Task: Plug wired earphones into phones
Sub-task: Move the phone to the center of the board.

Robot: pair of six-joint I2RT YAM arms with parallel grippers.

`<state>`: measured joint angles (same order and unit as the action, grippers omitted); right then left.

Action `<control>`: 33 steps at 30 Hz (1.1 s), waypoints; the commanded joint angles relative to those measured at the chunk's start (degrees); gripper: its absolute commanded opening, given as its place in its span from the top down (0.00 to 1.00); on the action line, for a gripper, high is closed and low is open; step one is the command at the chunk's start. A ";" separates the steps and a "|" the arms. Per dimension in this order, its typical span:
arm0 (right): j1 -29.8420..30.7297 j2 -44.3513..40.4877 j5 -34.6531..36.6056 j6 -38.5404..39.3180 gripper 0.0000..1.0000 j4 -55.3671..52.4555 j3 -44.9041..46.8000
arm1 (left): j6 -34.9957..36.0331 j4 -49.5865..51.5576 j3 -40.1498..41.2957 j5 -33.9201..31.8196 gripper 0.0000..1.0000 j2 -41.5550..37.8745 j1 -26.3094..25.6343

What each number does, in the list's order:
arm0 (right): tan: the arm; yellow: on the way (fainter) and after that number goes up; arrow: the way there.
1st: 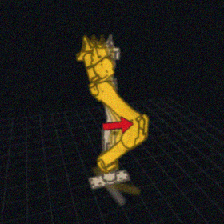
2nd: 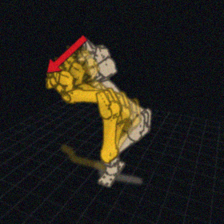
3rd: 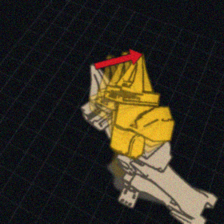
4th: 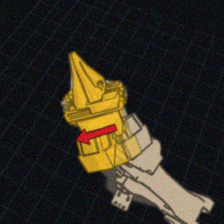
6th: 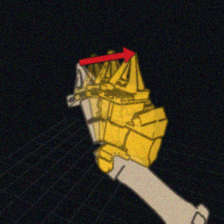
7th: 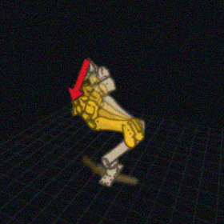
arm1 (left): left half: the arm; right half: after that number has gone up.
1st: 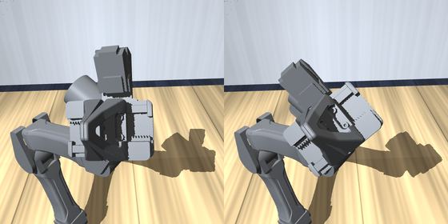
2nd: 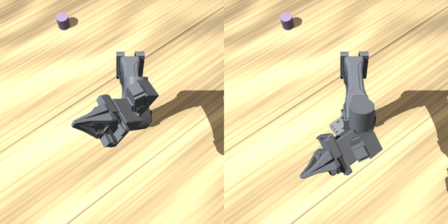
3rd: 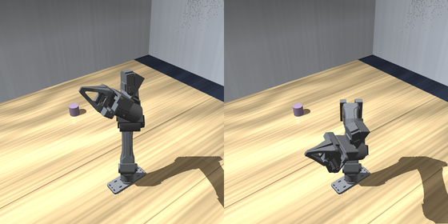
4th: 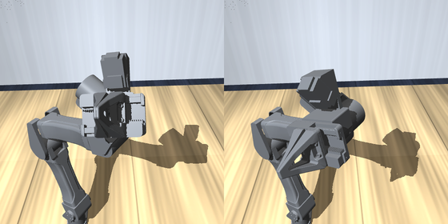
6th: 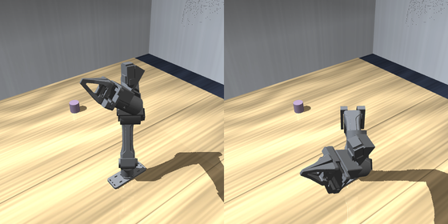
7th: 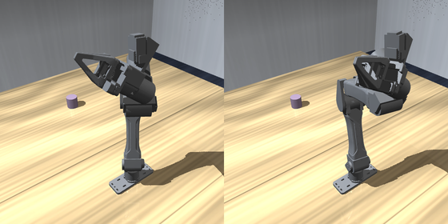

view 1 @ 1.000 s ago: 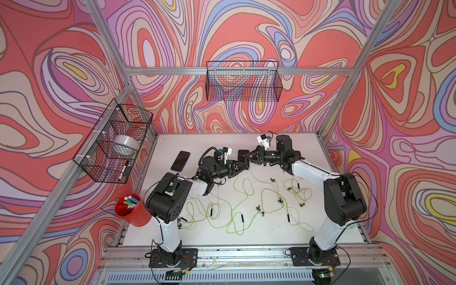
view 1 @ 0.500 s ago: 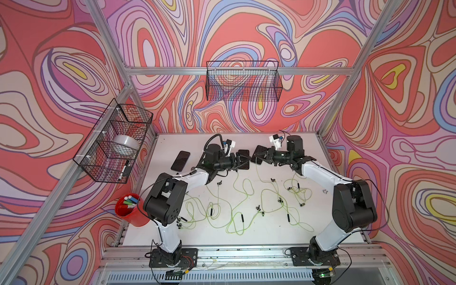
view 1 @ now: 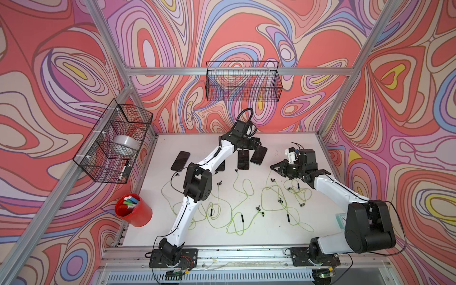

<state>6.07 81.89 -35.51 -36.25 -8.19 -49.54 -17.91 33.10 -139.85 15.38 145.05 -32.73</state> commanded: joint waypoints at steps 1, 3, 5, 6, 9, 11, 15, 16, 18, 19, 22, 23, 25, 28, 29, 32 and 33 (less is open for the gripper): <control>-0.35 -3.54 3.14 2.17 1.00 -0.83 2.19 | 4.68 10.19 -7.51 -6.52 0.15 4.67 -2.03; -0.62 -4.61 3.54 2.86 1.00 -1.16 3.69 | 4.71 8.09 -7.62 -6.76 0.14 6.03 -2.87; -0.71 -5.27 3.62 3.37 1.00 -1.32 5.00 | 5.45 7.23 -8.34 -9.42 0.14 7.41 -3.92; -0.79 -5.52 3.60 3.64 1.00 -1.32 5.74 | 5.84 7.00 -9.01 -10.61 0.14 8.30 -4.46; -1.35 -5.99 3.82 4.40 1.00 -1.17 7.44 | 6.29 8.03 -12.11 -13.48 0.13 11.42 -5.62; -1.84 -6.27 3.64 4.69 1.00 -0.79 8.27 | 5.99 8.50 -13.42 -14.43 0.13 12.99 -5.94; -2.52 -6.63 3.24 4.78 1.00 0.28 9.70 | 5.26 7.99 -13.81 -14.18 0.13 14.96 -6.20; -2.59 -6.66 3.17 4.72 1.00 0.62 9.96 | 5.06 8.56 -14.39 -14.40 0.12 15.33 -6.21; -2.73 -6.65 2.75 4.69 1.00 1.21 10.53 | 5.25 9.26 -15.60 -15.10 0.10 15.94 -6.20; -2.73 -6.65 2.64 4.54 1.00 1.62 10.81 | 5.11 9.33 -15.54 -15.43 0.09 15.90 -6.21; -2.91 -6.21 2.07 4.10 1.00 2.72 11.29 | 3.59 10.18 -15.48 -15.16 0.05 16.09 -6.21; -2.93 -6.00 2.01 3.94 1.00 3.05 11.39 | 3.16 10.22 -15.46 -14.11 0.02 16.42 -6.20; -2.97 -5.43 1.51 3.65 1.00 3.70 11.48 | 3.06 10.60 -16.24 -13.62 0.00 16.84 -6.28; -3.01 -4.93 1.23 3.58 1.00 3.88 11.19 | 3.05 11.01 -16.33 -14.71 0.00 16.83 -6.21; -3.00 -4.92 1.23 3.48 1.00 3.92 11.21 | 3.36 11.11 -16.37 -14.80 0.01 16.84 -6.20; -2.99 -4.92 1.13 3.43 1.00 4.15 11.11 | 4.31 12.97 -18.11 -15.57 0.08 17.66 -6.20; -2.99 -4.96 1.12 3.30 1.00 4.30 11.10 | 4.53 14.05 -18.96 -15.90 0.11 18.00 -6.20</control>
<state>3.38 76.66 -33.89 -32.69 -5.41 -38.79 -14.55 42.89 -156.14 1.04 161.12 -39.00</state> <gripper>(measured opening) 0.078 0.925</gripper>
